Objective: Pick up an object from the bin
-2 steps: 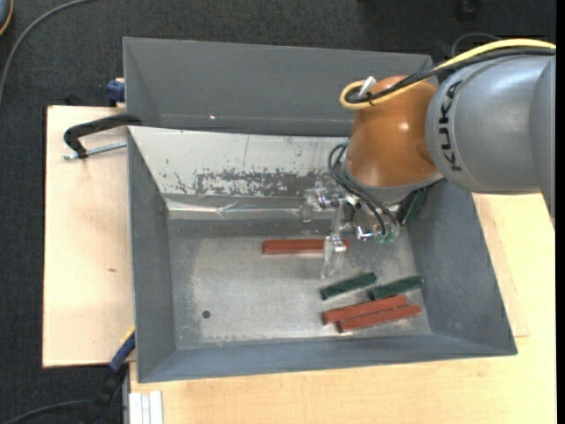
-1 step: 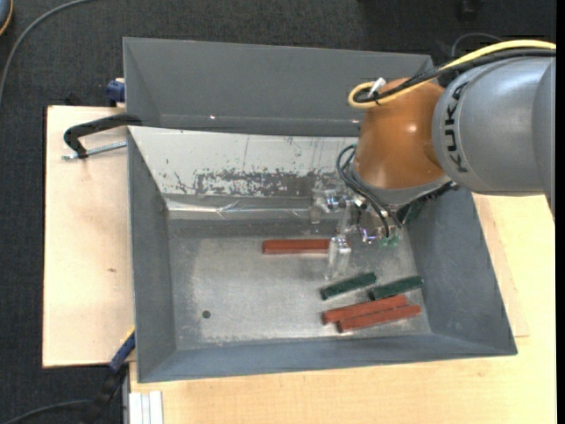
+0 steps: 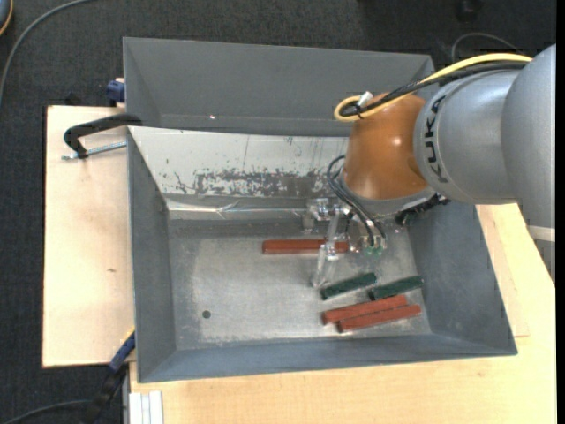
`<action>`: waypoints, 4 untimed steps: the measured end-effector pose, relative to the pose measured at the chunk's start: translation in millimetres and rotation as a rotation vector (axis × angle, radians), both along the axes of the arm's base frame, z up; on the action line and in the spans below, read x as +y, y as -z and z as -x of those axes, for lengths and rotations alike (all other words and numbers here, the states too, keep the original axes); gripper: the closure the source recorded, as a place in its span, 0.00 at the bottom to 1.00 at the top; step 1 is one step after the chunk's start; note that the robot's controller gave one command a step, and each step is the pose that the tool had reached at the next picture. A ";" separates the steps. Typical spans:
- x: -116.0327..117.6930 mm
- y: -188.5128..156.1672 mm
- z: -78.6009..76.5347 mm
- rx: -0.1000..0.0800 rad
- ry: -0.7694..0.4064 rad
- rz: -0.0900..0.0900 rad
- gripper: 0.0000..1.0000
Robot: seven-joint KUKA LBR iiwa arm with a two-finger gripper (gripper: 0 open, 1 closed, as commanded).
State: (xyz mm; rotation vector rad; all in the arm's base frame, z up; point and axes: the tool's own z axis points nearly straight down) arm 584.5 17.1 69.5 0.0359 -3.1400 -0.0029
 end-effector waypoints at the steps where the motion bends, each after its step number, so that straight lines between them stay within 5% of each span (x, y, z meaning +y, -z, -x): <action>1: 0.9 -1.0 -0.9 -0.003 0.000 0.000 0.00; 2: 0.8 -0.8 -0.8 -0.002 0.000 0.000 1.00; 4: 2.7 -39.6 -4.6 -0.009 0.000 0.000 1.00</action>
Offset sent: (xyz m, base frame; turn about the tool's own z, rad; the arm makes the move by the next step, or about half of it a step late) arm 0.0000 0.0000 0.0000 0.0000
